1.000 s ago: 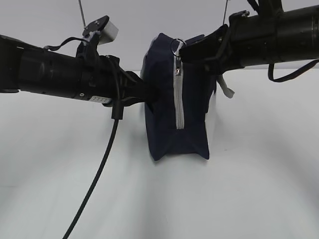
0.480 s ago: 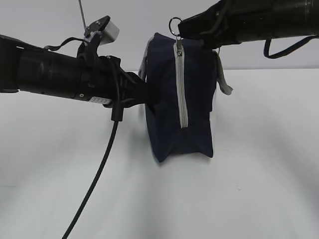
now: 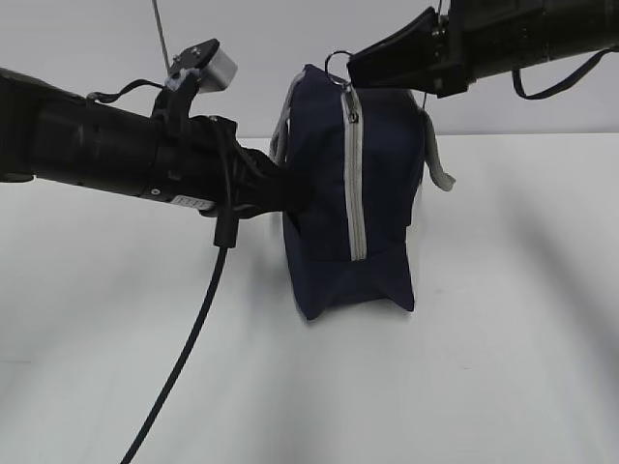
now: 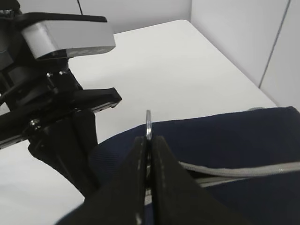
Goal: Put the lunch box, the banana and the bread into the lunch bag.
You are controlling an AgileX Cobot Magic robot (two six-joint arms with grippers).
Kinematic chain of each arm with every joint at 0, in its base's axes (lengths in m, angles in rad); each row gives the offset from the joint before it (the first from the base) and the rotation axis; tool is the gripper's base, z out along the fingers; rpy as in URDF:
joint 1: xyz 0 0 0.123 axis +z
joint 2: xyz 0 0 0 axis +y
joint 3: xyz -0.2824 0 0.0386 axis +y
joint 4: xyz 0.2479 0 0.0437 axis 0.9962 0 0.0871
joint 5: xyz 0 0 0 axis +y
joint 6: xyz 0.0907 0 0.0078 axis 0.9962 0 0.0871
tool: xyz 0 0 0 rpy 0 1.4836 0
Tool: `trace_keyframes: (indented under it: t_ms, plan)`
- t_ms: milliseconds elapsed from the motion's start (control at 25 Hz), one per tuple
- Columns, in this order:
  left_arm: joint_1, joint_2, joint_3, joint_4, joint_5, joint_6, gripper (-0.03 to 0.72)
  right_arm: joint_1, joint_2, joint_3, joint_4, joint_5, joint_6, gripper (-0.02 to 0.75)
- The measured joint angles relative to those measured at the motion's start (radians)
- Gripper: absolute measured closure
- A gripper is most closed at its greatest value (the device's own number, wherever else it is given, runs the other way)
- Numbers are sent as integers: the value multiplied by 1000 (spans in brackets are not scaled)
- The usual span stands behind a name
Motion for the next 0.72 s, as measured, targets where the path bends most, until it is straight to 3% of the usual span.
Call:
trace_keyframes:
  t_ms: [240, 720]
  plan:
    - [0, 0, 0, 26, 12, -2, 683, -8, 99, -105, -42, 87, 56, 738]
    - [0, 0, 0, 84, 45, -13, 683, -8, 122, -136, -64, 27, 74, 738]
